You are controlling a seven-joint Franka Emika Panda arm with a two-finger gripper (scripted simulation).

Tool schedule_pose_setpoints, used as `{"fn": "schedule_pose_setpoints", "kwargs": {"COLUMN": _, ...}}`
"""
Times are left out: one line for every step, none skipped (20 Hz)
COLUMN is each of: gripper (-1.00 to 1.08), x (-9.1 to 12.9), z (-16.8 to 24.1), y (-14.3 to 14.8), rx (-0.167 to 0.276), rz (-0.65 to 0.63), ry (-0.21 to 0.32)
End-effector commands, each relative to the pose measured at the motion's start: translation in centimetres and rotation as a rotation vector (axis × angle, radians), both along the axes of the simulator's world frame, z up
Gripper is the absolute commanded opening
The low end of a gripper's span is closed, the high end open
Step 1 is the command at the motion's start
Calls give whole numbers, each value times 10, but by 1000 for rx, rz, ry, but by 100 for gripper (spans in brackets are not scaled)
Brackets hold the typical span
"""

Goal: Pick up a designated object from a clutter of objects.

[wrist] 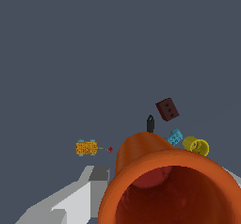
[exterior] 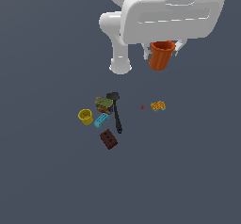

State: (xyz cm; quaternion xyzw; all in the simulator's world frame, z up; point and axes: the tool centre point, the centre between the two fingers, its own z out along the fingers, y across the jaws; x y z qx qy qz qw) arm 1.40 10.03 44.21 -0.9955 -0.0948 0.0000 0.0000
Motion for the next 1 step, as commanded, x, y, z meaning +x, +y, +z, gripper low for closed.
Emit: {"fn": "schedule_pose_setpoints", "kwargs": {"gripper": -100, "x": 1, "z": 0, "y": 0, "rx": 0, "rz": 0, "ry": 0}}
